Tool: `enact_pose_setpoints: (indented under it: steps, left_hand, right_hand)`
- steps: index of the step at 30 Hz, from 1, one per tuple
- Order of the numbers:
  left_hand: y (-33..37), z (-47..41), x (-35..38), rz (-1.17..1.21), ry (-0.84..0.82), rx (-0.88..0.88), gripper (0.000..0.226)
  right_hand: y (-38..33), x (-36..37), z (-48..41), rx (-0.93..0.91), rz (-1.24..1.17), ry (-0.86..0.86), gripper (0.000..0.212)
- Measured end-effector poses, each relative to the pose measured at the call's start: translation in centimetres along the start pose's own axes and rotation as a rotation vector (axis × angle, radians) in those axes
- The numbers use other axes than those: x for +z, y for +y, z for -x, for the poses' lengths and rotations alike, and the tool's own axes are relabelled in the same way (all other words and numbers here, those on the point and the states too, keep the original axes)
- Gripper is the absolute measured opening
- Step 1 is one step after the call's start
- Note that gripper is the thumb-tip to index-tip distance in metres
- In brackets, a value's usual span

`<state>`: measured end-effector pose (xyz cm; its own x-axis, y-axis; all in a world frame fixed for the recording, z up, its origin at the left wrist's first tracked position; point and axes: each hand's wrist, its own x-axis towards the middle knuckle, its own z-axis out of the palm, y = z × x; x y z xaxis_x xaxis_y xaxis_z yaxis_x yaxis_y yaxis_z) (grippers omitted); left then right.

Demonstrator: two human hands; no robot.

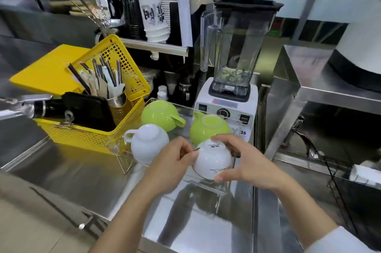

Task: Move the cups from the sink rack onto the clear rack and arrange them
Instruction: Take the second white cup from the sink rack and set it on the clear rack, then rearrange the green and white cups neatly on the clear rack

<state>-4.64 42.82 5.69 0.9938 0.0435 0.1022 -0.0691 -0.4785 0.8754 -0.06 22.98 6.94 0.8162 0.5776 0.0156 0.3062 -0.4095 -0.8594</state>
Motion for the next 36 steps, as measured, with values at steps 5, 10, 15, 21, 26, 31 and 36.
enact_pose_setpoints:
  steps: [5,10,15,21,26,31,36]
  left_hand:
    - [-0.8,0.3,0.1,-0.089,-0.035,0.049,0.012]
    - [-1.4,0.4,-0.1,-0.103,-0.075,0.056,0.013]
    - [-1.1,0.6,-0.3,-0.107,-0.119,0.036,0.012]
    - [-0.2,0.7,-1.1,-0.165,-0.037,0.088,0.016]
    - [1.9,0.4,-2.5,-0.136,0.14,0.154,0.014]
    - [3.9,-0.3,-3.8,-0.24,0.207,0.188,0.012]
    - [4.7,-1.5,-5.1,-0.327,0.242,0.197,0.014]
  right_hand:
    - [0.2,0.7,-0.1,0.004,0.141,-0.007,0.084]
    - [0.3,1.3,0.0,0.019,0.22,0.01,0.089]
    - [0.4,1.2,0.5,0.052,0.258,-0.02,0.098]
    - [0.3,0.1,1.7,0.001,0.057,0.078,0.088]
    - [0.7,-1.8,2.3,-0.041,-0.003,0.157,0.071]
    - [-0.1,-3.0,0.7,-0.082,0.005,0.217,0.047]
    - [-1.8,-2.6,-1.7,-0.149,0.161,0.194,0.036]
